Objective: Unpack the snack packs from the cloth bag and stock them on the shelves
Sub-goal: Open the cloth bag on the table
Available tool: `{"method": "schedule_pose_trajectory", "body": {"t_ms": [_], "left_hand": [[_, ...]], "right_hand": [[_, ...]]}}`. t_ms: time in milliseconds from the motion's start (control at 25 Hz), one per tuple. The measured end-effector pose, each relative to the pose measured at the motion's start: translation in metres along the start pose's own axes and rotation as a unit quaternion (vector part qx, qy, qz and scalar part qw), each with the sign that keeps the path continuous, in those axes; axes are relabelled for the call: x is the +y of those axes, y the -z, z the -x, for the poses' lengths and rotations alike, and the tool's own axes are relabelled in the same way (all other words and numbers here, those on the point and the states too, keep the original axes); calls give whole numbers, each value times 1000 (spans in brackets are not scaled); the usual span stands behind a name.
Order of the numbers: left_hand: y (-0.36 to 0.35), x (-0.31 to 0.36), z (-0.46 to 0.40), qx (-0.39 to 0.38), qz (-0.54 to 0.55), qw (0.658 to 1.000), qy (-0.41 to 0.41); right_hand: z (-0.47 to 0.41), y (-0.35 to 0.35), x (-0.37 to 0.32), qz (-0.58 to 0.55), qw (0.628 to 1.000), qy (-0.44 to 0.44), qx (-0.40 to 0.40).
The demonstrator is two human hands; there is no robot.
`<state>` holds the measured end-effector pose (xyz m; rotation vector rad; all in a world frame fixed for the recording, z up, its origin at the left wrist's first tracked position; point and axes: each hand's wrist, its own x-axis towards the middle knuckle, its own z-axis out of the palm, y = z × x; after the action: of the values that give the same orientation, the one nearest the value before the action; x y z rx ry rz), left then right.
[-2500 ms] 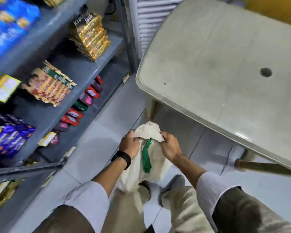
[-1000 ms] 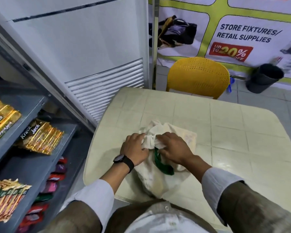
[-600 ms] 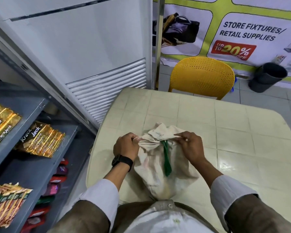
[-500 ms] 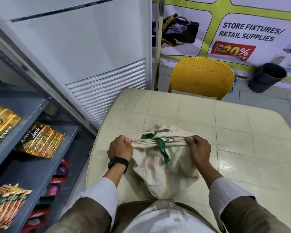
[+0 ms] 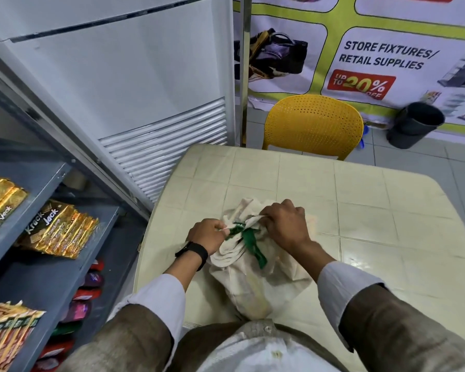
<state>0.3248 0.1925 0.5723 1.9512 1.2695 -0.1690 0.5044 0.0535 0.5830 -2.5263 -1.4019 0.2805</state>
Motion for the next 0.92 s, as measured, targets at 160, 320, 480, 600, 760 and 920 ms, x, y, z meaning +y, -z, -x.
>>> {"method": "schedule_pose_trajectory", "body": {"t_ms": [160,320,480,600,760,920], "left_hand": [[8,-18,5,119,67,986,96],[7,-42,7,111,105,968,199],[2,-39,13,105,91,971,196],[-3,-18,22,200,-9,980,18],[-23,-8,27,31,-219,963,-155],[-30,-33,37,3,-259,958,-126]], "right_hand": [[10,9,28,-226,949,-192,108],[11,12,56,-351,836,-407,114],[21,5,47,-287,863,-406,87],[28,4,26,-78,969,-170,159],[31,-12,16,110,991,71,25],[52,-15,35,99,992,79,23]]}}
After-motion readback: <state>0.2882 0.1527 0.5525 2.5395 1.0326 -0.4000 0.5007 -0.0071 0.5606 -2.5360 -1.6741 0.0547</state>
